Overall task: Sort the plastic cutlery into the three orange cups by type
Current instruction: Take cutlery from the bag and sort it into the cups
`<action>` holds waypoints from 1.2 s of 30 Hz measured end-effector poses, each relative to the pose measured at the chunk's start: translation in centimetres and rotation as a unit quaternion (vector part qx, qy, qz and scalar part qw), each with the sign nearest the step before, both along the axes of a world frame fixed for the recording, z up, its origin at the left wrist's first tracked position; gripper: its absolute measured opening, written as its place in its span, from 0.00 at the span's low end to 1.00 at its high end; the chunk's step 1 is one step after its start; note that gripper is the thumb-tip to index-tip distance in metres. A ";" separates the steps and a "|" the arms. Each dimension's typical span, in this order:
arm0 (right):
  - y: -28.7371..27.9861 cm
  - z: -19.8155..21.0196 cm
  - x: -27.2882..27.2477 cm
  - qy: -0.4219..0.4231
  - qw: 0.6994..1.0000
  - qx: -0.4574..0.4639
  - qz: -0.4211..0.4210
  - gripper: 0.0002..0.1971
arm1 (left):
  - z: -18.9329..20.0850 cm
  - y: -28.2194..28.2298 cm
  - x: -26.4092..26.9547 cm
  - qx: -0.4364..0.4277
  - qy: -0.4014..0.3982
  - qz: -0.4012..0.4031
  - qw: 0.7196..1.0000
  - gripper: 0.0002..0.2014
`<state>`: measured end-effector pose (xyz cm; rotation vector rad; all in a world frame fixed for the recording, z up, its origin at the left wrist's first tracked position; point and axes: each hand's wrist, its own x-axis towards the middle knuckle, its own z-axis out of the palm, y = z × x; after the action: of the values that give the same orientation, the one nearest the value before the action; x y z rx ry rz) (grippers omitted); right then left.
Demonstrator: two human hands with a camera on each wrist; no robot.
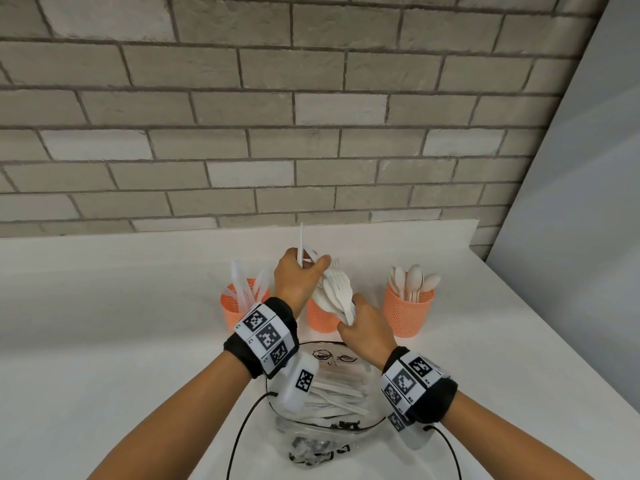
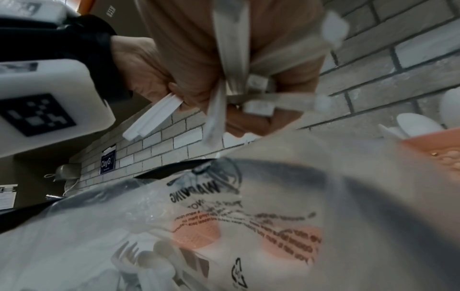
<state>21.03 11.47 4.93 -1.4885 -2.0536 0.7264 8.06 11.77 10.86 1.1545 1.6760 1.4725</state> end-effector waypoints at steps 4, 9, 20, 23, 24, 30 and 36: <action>0.1 -0.1 -0.2 0.041 0.999 -0.016 0.011 0.15 | -0.1 0.2 0.0 -0.016 -0.004 -0.016 1.000 0.07; 0.4 0.4 -0.3 0.099 0.993 -0.043 0.042 0.18 | 1.3 0.0 -0.1 0.014 -0.013 -0.036 0.999 0.11; 0.3 1.2 -1.4 0.184 0.976 -0.072 0.088 0.10 | 3.2 0.0 -0.9 0.123 0.025 0.020 0.992 0.22; 0.0 0.9 -1.6 0.196 0.971 -0.085 0.103 0.10 | 3.8 -0.1 -1.3 0.107 0.069 0.022 0.992 0.19; 0.0 0.8 -1.7 0.199 0.970 -0.091 0.108 0.10 | 4.0 -0.1 -1.5 0.089 0.082 0.014 0.993 0.17; 0.0 0.4 -1.8 0.223 0.960 -0.124 0.116 0.10 | 3.9 0.4 -2.5 -0.041 -0.050 -0.052 0.997 0.15; 0.0 0.8 -1.6 0.244 0.945 -0.166 0.139 0.08 | 3.8 -0.2 -1.9 -0.095 -0.127 -0.113 0.981 0.15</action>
<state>19.47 11.46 5.76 -1.0347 -1.8213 1.4522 6.19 11.60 14.71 0.9727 1.4243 1.2324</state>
